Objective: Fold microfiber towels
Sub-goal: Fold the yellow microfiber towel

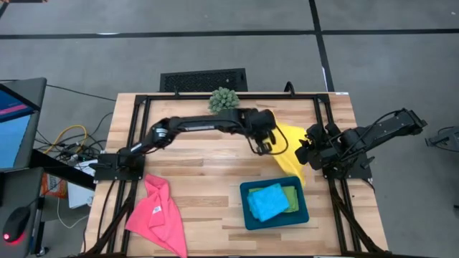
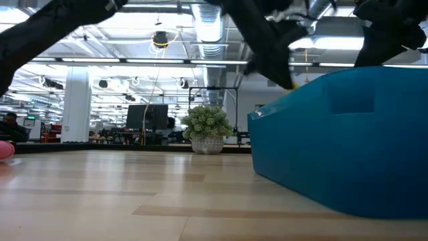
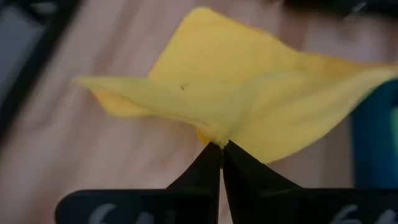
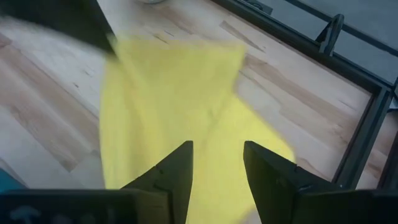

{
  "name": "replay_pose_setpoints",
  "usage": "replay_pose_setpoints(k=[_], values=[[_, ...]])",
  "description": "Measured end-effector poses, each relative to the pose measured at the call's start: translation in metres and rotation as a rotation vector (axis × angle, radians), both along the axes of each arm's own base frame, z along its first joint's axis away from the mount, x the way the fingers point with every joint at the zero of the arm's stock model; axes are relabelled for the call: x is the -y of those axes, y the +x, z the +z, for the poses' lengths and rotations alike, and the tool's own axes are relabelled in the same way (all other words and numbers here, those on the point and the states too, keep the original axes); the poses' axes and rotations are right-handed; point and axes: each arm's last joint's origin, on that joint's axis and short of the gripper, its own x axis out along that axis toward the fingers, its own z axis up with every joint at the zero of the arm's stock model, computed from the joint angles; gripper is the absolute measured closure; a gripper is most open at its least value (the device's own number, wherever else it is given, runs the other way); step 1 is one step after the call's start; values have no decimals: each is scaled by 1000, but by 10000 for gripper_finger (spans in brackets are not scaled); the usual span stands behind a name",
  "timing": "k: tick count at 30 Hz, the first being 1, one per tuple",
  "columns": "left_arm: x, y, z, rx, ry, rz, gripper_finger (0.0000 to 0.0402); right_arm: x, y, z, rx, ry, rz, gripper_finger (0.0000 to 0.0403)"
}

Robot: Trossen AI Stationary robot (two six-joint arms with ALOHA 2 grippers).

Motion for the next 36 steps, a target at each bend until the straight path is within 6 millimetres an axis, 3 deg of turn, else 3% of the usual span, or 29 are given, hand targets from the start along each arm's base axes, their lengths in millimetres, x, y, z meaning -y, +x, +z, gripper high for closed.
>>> replay_pose_setpoints(k=[9, 14, 17, 22, 26, 32, 36], values=[[3, -65, 52, -256, 57, 124, 401, -1, 7, -10, 17, -3, 6, 236], [5, -90, 65, -360, 56, 200, 401, -6, 30, -14, 61, -39, 121, 236], [5, -94, 65, -388, 56, 244, 401, -12, 50, -18, 74, -84, 229, 236], [7, -97, 48, -503, 40, 261, 401, -14, 81, -36, 21, -134, 265, 236], [14, -97, 27, -578, -27, 251, 401, -5, 97, -58, -90, -150, 211, 236], [38, -102, -11, -716, -90, 264, 394, 31, 112, -82, -213, -144, 59, 236], [60, -109, -36, -804, -74, 301, 354, 64, 113, -89, -263, -102, -43, 231]])
